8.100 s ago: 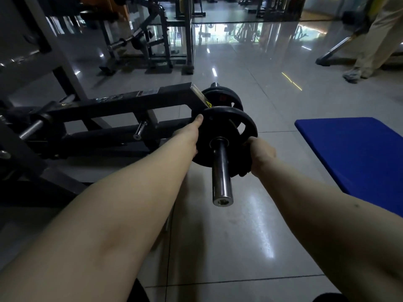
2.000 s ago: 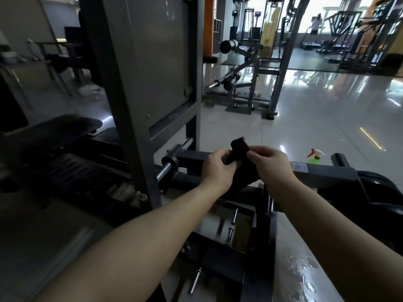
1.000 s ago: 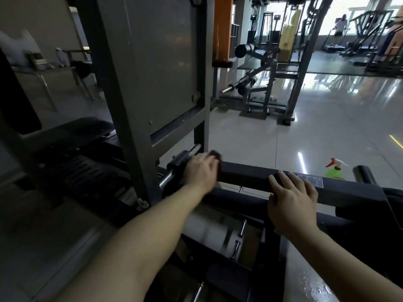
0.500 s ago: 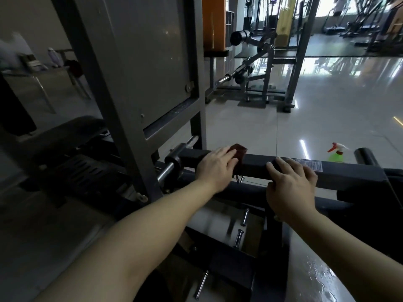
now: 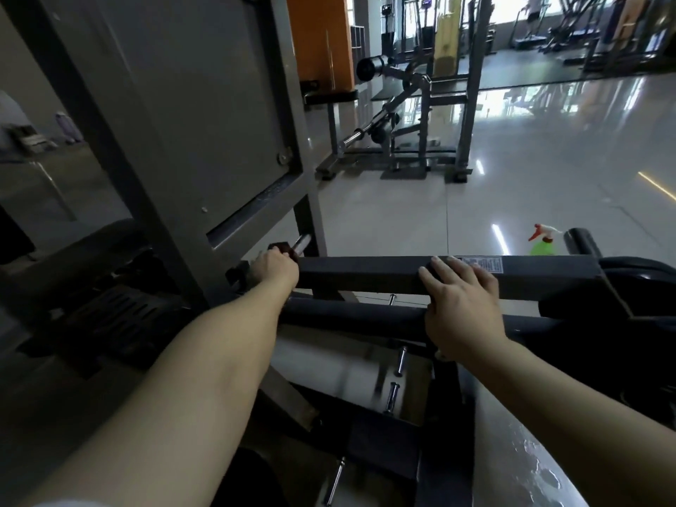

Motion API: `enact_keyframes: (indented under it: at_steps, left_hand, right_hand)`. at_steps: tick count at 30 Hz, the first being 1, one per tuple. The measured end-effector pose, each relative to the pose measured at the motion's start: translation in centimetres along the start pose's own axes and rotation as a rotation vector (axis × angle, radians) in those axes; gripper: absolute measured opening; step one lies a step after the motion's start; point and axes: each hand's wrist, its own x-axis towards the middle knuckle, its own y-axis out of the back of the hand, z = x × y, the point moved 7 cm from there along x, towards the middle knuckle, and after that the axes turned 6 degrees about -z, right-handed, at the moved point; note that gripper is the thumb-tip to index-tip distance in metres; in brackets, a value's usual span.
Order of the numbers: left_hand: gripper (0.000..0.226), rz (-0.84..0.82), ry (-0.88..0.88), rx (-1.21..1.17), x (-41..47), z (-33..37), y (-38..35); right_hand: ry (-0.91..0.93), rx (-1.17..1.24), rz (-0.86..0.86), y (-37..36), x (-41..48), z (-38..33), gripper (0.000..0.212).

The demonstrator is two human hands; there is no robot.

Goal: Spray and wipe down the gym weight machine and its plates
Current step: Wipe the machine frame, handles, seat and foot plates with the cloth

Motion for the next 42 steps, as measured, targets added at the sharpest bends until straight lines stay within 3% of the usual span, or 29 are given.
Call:
enact_keyframes:
  at_steps: [2,6,9,12,14,19,21,28,34,38,42]
  left_hand:
    - [0.042,0.075,-0.109,-0.044,-1.5,1.1,-0.3]
    - [0.036,0.163,-0.535,-0.293,-8.8,5.4,-1.8]
    - [0.032,0.154,-0.820,-0.368,-14.5,10.5,-2.7]
    - [0.033,0.119,-0.977,-0.373,-17.5,12.9,-2.9]
    - [0.032,0.127,-0.966,-0.342,-16.0,11.2,-2.3]
    - [0.030,0.102,-0.535,-0.308,-7.3,2.0,-0.1]
    - [0.030,0.100,-0.470,-0.263,-6.7,1.2,0.2]
    - [0.028,0.101,-0.761,-0.349,-14.8,10.2,-1.0]
    - [0.027,0.089,-1.083,-0.316,-23.3,20.7,-1.9]
    - [0.030,0.070,-1.064,-0.258,-20.8,18.7,-1.9]
    - [0.030,0.088,-0.892,-0.180,-15.1,11.5,-1.6]
  right_hand:
    - [-0.008,0.022,0.000,0.0,0.2,0.1,0.064]
    - [-0.020,0.024,0.002,-0.1,0.3,0.3,0.061]
    - [-0.016,0.032,0.008,-0.3,0.3,0.4,0.058]
    - [-0.003,0.039,0.016,0.2,0.3,0.6,0.056]
    - [0.012,0.032,-0.011,0.6,0.3,0.5,0.056]
    - [0.011,0.034,-0.072,1.2,0.2,0.9,0.058]
    - [0.013,0.050,-0.086,1.4,0.3,0.9,0.056]
    - [-0.254,0.079,-0.018,4.2,-1.1,6.3,0.046]
    - [-0.304,0.060,0.029,5.1,-2.0,8.5,0.046]
    - [-0.318,0.068,0.035,4.8,-2.0,8.5,0.047]
    - [-0.290,0.065,0.024,4.6,-2.7,8.0,0.048]
